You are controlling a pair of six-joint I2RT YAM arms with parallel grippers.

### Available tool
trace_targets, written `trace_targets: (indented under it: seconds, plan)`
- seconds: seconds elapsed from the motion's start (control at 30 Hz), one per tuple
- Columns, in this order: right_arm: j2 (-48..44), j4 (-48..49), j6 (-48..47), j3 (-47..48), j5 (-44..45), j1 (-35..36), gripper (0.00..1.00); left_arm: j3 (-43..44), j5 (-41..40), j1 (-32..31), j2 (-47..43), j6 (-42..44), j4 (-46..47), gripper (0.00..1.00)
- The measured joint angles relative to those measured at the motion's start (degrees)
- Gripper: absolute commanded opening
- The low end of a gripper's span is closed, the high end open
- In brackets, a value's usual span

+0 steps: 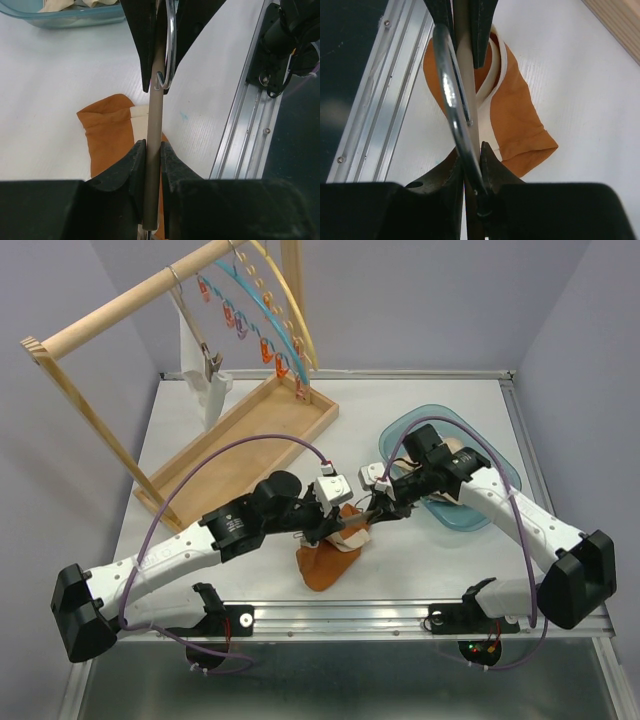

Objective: Remove the underwear clipped to the hanger
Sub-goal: Remove the underwear from the hanger.

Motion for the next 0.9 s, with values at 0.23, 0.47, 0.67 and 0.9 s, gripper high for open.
trace_targets:
  seconds: [0.23,0.47,0.67,0.9]
  plan:
    - [-1.95,0.59,-0.09,-0.57,0.57,0.28,0.01,-0.02,-0.63,-0.22,-1.64,-0.07,0.26,0.69]
    - [-2.16,0.85,-0.04,-2.23,2.56,0.26,0.00,0.68,-2.54,-0.20,-8.94,2.82,-0.98,0.84]
    - [-2.99,0.81,0.13,-3.80,6.12,0.26,0.00,1.62,-2.75,-0.20,-15.54,9.27,-5.29,0.85]
    - [-7.23,0.83,0.33,-4.31,9.40,0.26,0.01,-5.14,-1.46,-0.20,-26.38,18.84,-8.04,0.84]
